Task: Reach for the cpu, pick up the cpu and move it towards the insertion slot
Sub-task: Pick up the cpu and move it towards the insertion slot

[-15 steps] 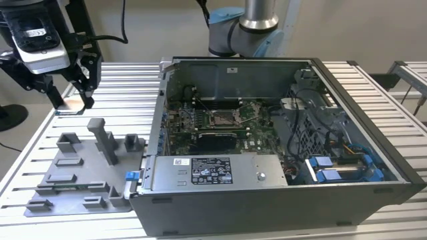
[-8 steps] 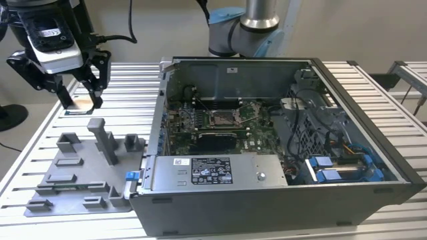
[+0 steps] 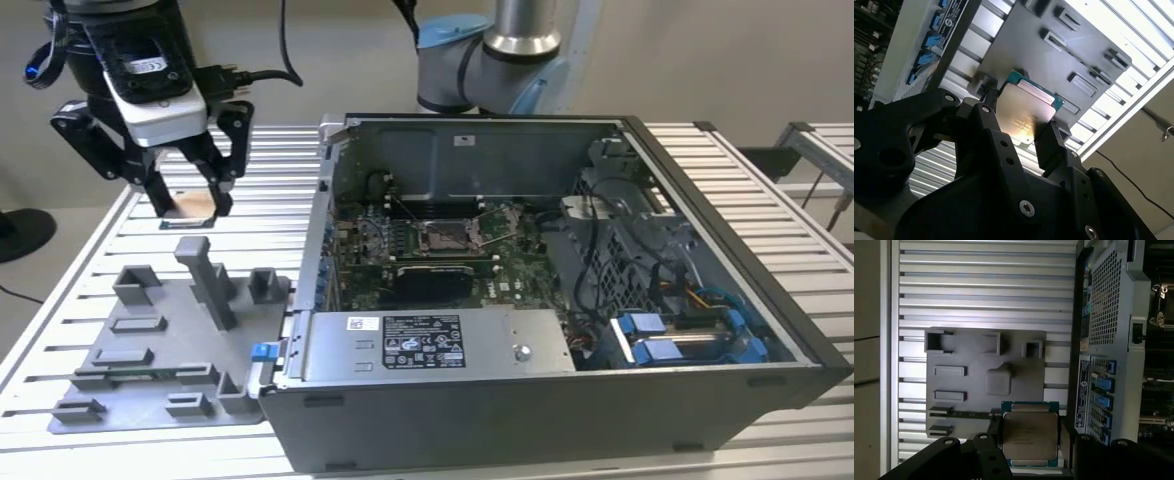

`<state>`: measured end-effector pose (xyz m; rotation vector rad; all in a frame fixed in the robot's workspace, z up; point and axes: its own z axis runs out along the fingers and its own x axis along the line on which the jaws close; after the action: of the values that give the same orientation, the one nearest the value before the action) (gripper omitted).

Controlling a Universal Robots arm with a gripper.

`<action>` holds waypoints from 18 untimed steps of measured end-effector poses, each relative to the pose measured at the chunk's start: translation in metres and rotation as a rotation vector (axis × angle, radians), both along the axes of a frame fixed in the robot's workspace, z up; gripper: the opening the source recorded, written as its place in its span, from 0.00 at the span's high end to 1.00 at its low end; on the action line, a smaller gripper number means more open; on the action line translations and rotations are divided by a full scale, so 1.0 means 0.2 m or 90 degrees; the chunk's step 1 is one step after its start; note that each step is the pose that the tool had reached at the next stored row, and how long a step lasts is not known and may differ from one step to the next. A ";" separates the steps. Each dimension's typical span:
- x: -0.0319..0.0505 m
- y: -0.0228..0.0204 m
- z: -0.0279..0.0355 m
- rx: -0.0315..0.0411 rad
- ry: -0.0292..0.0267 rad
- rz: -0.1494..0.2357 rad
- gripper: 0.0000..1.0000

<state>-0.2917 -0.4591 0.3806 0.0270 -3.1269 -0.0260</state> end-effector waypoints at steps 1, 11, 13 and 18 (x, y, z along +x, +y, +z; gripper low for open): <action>0.015 0.000 0.000 0.0000 0.0000 0.000 1.00; 0.165 0.000 0.000 0.0000 0.0000 0.000 1.00; 0.195 0.000 0.000 -0.0001 0.0000 0.000 1.00; 0.268 0.000 0.000 0.0000 0.0001 0.000 1.00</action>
<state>-0.2382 -0.4591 0.3806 0.0270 -3.1268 -0.0259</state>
